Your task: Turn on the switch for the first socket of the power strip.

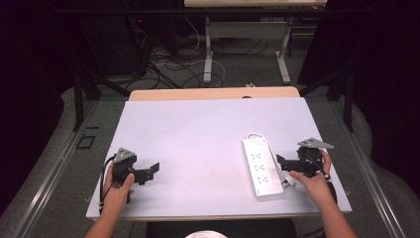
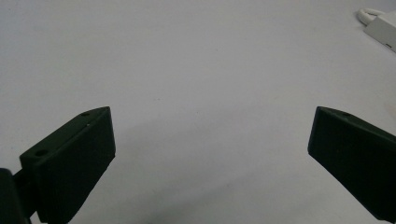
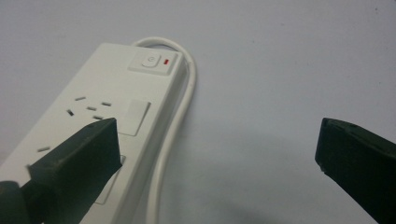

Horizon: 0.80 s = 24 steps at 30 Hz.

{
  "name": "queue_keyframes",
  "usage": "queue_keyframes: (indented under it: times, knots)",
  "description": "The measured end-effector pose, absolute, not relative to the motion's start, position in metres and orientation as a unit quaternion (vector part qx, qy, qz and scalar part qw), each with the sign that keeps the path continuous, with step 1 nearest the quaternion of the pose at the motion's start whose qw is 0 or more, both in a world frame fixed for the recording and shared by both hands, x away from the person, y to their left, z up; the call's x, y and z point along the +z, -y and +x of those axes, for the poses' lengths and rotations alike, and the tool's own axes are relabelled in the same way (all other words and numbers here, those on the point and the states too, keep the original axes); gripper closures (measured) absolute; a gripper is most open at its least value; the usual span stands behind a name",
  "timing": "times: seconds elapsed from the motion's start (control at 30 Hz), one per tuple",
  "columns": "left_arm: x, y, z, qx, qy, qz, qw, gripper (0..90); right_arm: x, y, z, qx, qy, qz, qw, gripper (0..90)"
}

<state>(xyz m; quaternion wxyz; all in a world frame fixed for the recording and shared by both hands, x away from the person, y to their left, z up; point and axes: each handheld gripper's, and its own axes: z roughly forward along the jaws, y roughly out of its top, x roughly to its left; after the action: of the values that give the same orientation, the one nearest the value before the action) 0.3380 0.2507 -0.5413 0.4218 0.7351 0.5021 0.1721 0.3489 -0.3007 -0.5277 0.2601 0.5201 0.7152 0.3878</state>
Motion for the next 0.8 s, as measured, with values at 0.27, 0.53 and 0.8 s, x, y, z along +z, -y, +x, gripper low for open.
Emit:
queue_keyframes:
  times: [0.27, 0.53, 0.8]
  knots:
    - [-0.542, -0.251, 0.338, 0.171, -0.502, 0.735, 0.422, 0.9, -0.524, 0.291, 0.343, 0.415, -0.706, 0.504, 0.274, 0.1]
    - [-0.541, -0.250, 0.334, 0.175, -0.499, 0.737, 0.421, 0.9, -0.526, 0.284, 0.343, 0.415, -0.720, 0.489, 0.266, 0.1]
    - [-0.540, -0.252, 0.331, 0.176, -0.498, 0.738, 0.421, 0.9, -0.523, 0.277, 0.342, 0.424, -0.725, 0.474, 0.264, 0.0]
